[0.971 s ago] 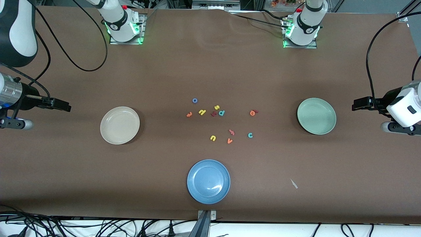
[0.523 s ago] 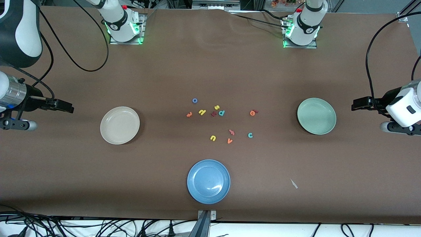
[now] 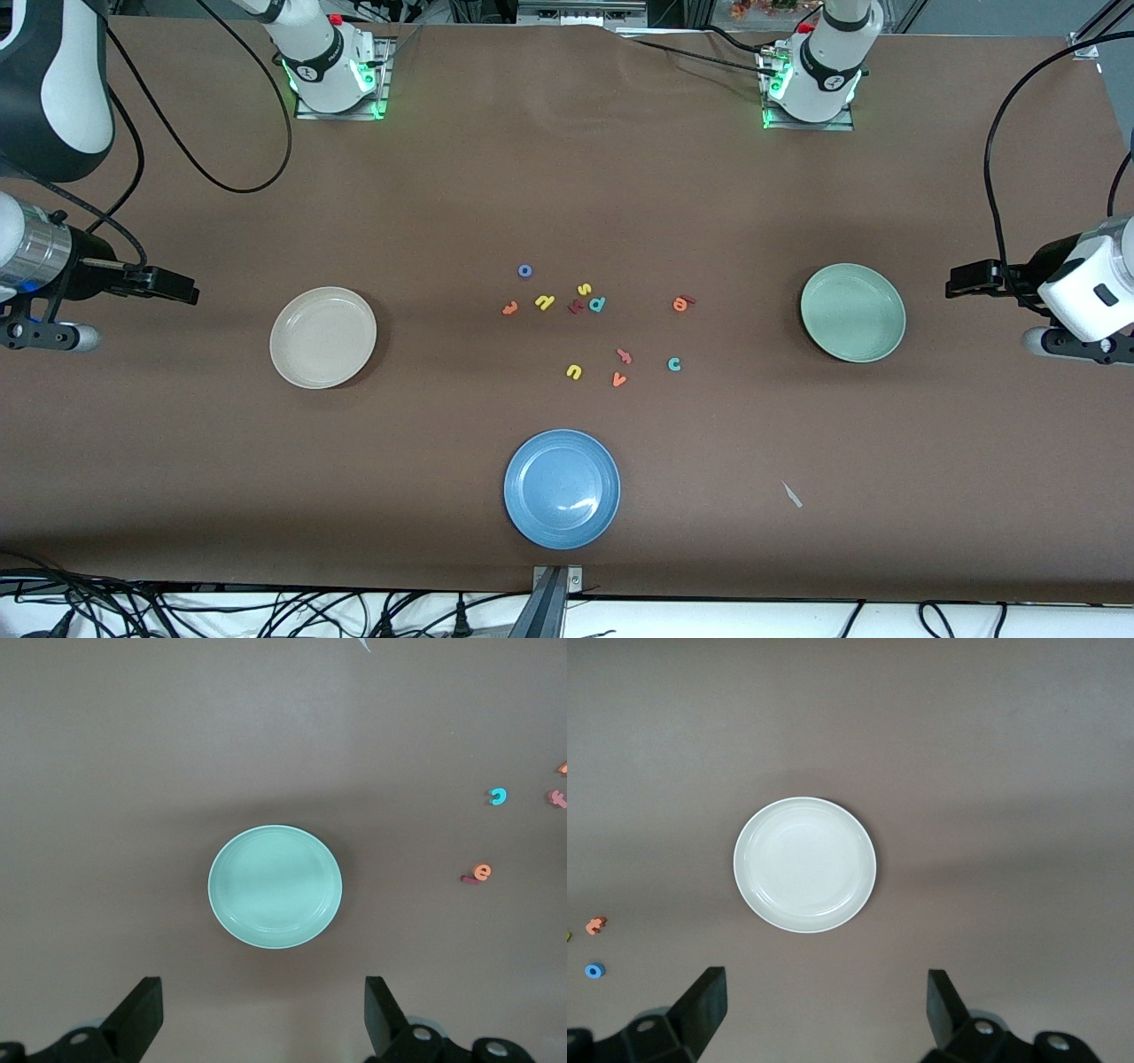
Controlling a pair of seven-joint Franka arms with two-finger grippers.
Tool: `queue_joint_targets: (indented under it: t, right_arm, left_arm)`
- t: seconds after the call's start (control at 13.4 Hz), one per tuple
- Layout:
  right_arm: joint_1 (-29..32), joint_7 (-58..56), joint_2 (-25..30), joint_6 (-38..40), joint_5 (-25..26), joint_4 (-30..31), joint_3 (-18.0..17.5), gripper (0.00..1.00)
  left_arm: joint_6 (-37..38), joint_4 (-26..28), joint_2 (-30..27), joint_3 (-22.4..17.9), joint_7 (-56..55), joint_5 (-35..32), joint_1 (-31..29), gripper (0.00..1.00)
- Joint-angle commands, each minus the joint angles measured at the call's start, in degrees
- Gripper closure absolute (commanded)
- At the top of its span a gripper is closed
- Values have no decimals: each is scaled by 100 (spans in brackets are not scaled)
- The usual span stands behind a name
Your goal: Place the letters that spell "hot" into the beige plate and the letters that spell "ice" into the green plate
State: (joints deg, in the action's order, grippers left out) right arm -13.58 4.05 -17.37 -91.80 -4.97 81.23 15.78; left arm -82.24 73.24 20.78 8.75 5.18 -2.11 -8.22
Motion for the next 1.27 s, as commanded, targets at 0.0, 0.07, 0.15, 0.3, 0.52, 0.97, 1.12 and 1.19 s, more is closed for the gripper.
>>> queue_joint_targets:
  t: [0.0,0.07,0.15,0.3,0.52,0.97,1.12,1.19]
  right_arm:
    - [-13,34,-56,30,66,-134,13,0]
    - [-13,34,-56,30,66,-142,13,0]
    - [-13,34,-82,30,66,-142,13,0]
    - [-13,25,-91,30,66,-142,13,0]
    - [-13,34,-83,30,66,-142,13,0]
    - [-13,34,-91,30,66,-142,13,0]
    - [-13,25,-91,39,57,-142,13,0]
    - [-13,8,-91,39,57,-142,13,0]
  left_arm:
    - [85,-47,-56,4,115,-70,13,0]
    - [85,-47,-56,-5,133,-61,13,0]
    - [85,-47,-56,-5,133,-61,4,0]
    - [85,-47,-56,4,124,-61,4,0]
    - [85,-47,-56,13,89,-131,48,0]
    - [85,-47,-91,21,115,-96,57,0]
    - [77,-47,-91,13,133,-79,57,0]
    - [77,-47,-91,4,124,-79,57,0]
